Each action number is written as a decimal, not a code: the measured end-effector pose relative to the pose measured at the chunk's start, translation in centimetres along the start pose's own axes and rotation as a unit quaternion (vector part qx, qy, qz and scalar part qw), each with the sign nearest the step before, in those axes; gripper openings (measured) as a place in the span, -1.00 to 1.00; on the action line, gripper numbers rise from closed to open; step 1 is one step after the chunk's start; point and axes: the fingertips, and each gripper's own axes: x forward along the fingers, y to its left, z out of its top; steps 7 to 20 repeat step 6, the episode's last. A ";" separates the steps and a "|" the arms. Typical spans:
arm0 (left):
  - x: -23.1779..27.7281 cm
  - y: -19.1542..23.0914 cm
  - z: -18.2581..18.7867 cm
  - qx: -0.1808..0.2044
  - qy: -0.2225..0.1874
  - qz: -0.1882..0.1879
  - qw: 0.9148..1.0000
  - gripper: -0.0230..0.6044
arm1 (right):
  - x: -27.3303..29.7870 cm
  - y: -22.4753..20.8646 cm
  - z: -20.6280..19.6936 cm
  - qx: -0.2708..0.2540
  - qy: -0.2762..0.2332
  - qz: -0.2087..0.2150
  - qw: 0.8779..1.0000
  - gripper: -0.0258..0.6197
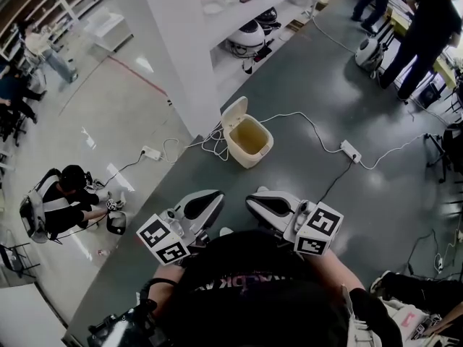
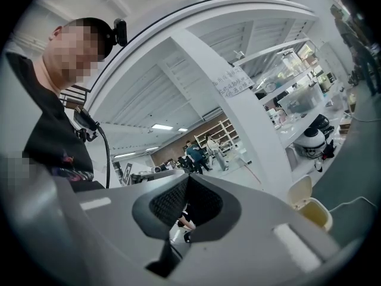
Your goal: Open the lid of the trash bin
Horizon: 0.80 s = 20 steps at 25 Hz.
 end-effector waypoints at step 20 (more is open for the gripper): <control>-0.1 0.3 0.4 0.002 0.000 0.001 1.000 -0.93 | 0.4 0.0 0.3 -0.001 0.000 0.001 1.000 -0.90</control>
